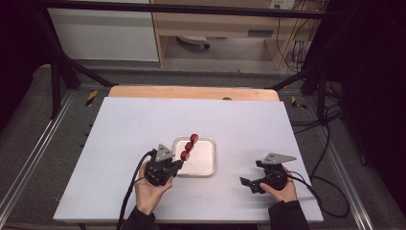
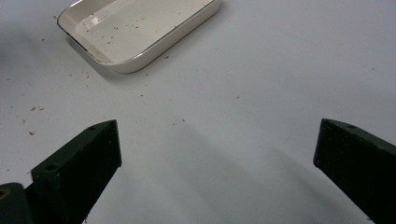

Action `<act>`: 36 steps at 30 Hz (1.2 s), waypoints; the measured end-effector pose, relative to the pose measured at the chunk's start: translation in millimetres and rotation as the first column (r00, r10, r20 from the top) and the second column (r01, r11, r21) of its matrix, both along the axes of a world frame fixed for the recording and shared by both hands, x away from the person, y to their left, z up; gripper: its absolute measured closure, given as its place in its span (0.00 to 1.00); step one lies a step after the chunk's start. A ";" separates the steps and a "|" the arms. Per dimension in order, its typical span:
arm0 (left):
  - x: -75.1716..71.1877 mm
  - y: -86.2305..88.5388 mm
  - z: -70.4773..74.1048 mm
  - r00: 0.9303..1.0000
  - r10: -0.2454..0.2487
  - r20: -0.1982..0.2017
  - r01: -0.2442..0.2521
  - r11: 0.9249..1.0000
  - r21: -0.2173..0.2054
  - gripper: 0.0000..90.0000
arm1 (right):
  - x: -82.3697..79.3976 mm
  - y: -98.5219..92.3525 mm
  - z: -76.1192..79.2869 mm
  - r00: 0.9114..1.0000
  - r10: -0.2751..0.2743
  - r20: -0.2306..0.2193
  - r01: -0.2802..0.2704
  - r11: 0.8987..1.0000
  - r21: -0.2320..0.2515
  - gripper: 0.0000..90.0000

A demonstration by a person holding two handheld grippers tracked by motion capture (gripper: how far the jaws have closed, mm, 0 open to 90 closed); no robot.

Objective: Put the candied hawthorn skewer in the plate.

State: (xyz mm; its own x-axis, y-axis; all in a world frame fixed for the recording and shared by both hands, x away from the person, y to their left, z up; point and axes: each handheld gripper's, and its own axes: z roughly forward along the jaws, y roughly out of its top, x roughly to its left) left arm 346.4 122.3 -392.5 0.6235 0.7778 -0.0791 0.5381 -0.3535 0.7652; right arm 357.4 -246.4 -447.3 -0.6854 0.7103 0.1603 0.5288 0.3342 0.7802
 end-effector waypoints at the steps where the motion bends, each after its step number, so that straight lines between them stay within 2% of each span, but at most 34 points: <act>1: 2.0 -0.8 0.2 1.000 -0.002 -0.003 0.002 1.000 0.007 0.98 | -0.6 -0.5 -0.4 1.000 -0.003 -0.004 0.003 1.000 0.004 0.02; 13: 25.7 -6.2 -2.9 0.999 0.000 -0.041 0.002 0.999 0.055 0.98 | -3.1 -5.4 -3.7 1.000 -0.003 0.001 0.003 1.000 -0.014 0.02; 18: 35.9 -11.7 -12.5 0.998 0.013 -0.067 -0.006 0.995 0.103 0.98 | -4.0 -5.3 -4.8 1.000 -0.002 -0.006 0.002 1.000 -0.012 0.02; 26: 44.4 -18.3 -23.9 0.995 0.029 -0.098 -0.013 0.988 0.154 0.98 | -3.9 -5.8 -5.9 1.000 0.002 -0.003 -0.002 1.000 -0.018 0.02; 36: 46.8 -25.8 -33.4 0.990 0.054 -0.130 -0.027 0.980 0.198 0.98 | -4.2 -6.0 -7.3 1.000 -0.003 -0.008 0.002 1.000 -0.017 0.02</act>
